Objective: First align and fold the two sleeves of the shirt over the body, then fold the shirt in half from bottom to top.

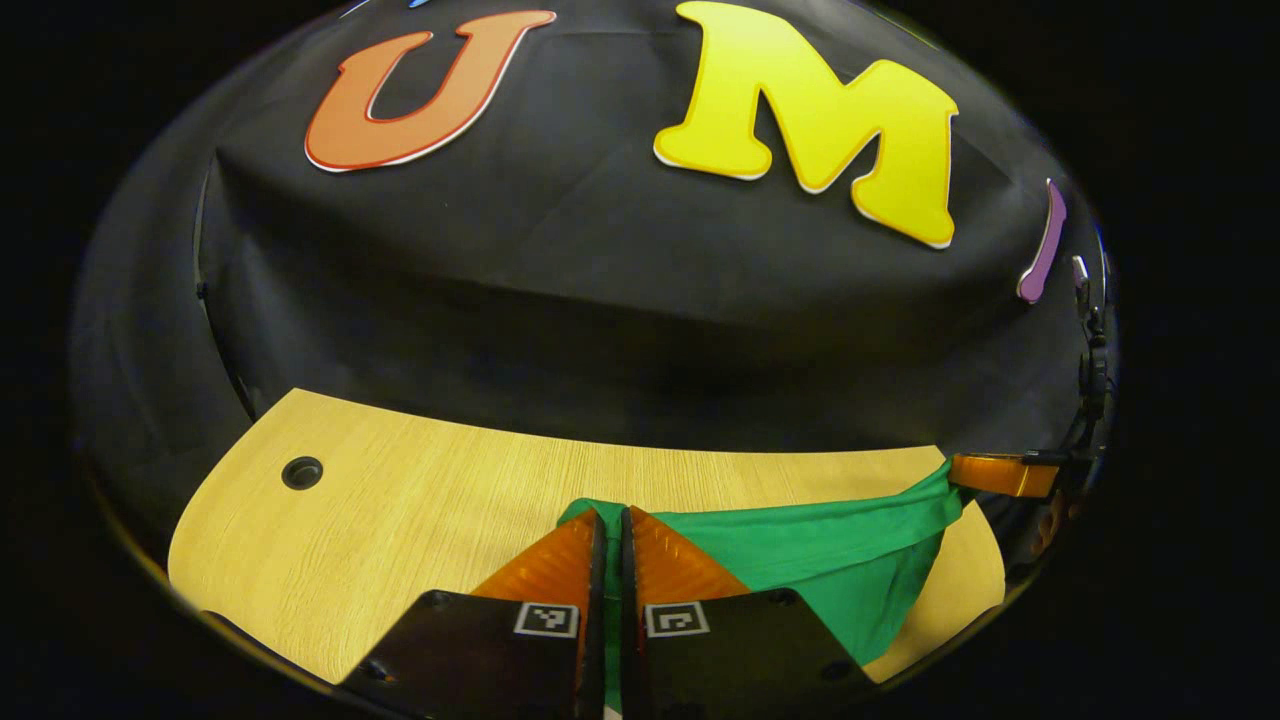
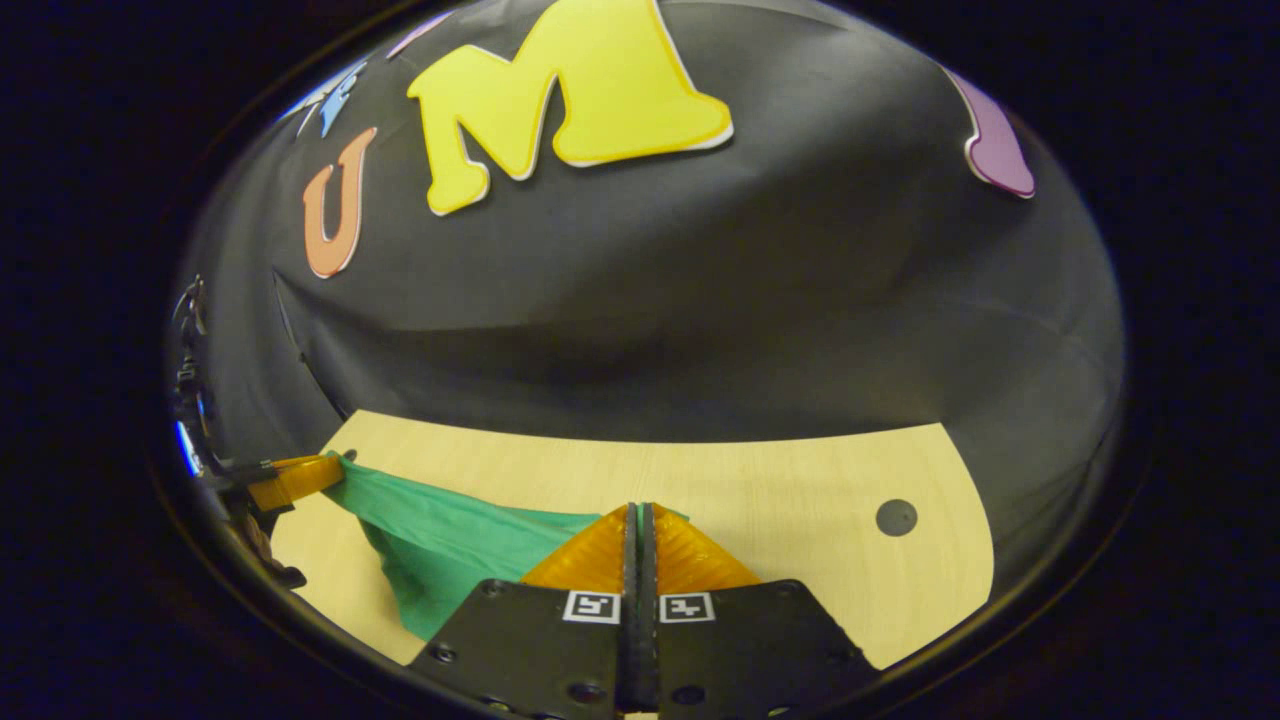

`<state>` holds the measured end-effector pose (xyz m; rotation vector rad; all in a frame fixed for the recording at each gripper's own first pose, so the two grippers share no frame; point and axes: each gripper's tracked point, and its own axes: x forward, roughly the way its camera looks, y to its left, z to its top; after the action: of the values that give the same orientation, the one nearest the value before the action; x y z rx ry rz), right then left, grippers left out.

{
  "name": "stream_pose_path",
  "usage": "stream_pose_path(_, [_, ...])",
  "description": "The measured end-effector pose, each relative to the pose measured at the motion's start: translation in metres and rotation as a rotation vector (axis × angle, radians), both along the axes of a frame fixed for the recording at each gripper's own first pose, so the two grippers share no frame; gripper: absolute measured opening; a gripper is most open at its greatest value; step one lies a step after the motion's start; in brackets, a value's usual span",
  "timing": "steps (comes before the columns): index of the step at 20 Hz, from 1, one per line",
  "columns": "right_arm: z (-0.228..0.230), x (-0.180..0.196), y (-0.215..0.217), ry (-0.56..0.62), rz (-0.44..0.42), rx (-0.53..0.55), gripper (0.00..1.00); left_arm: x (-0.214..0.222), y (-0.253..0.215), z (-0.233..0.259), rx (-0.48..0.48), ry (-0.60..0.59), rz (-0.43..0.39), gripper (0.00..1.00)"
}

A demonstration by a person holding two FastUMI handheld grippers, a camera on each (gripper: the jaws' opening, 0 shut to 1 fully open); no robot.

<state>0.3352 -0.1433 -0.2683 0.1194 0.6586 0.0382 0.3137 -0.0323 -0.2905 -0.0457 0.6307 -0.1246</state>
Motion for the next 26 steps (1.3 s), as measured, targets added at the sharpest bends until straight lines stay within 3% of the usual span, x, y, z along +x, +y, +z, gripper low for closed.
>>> stream_pose_path(1, [-0.009, 0.0, -0.001, 0.017, 0.002, -0.01, 0.02, 0.001, 0.003, -0.008, 0.02, 0.016, 0.01, 0.2])
stream_pose_path(2, [-0.016, -0.001, 0.001, 0.025, 0.012, 0.0, 0.22, 0.003, 0.006, -0.013, 0.039, 0.027, 0.024, 0.28])
stream_pose_path(5, [-0.012, -0.001, -0.004, -0.012, -0.007, -0.029, 0.98, -0.002, 0.02, -0.009, 0.058, 0.02, 0.076, 1.0])
stream_pose_path(10, [0.015, -0.016, -0.012, -0.092, -0.037, -0.077, 0.96, -0.018, 0.027, 0.026, 0.071, -0.043, 0.126, 1.0])
stream_pose_path(12, [0.037, -0.029, -0.01, -0.127, -0.05, -0.078, 0.92, -0.029, 0.024, 0.056, 0.083, -0.105, 0.119, 1.0])
stream_pose_path(15, [0.081, -0.06, 0.002, -0.201, -0.05, -0.089, 0.96, -0.054, 0.013, 0.114, 0.083, -0.21, 0.104, 1.0])
stream_pose_path(18, [0.133, -0.109, 0.023, -0.293, -0.036, -0.114, 0.96, -0.096, -0.001, 0.171, 0.081, -0.314, 0.09, 1.0])
stream_pose_path(19, [0.15, -0.13, 0.03, -0.328, -0.034, -0.127, 1.0, -0.116, -0.006, 0.191, 0.076, -0.344, 0.085, 1.0])
stream_pose_path(22, [0.196, -0.201, 0.061, -0.411, -0.022, -0.156, 0.96, -0.183, -0.014, 0.237, 0.061, -0.395, 0.069, 1.0])
stream_pose_path(26, [0.222, -0.298, 0.087, -0.478, -0.036, -0.187, 0.96, -0.273, -0.019, 0.274, 0.084, -0.463, 0.056, 1.0])
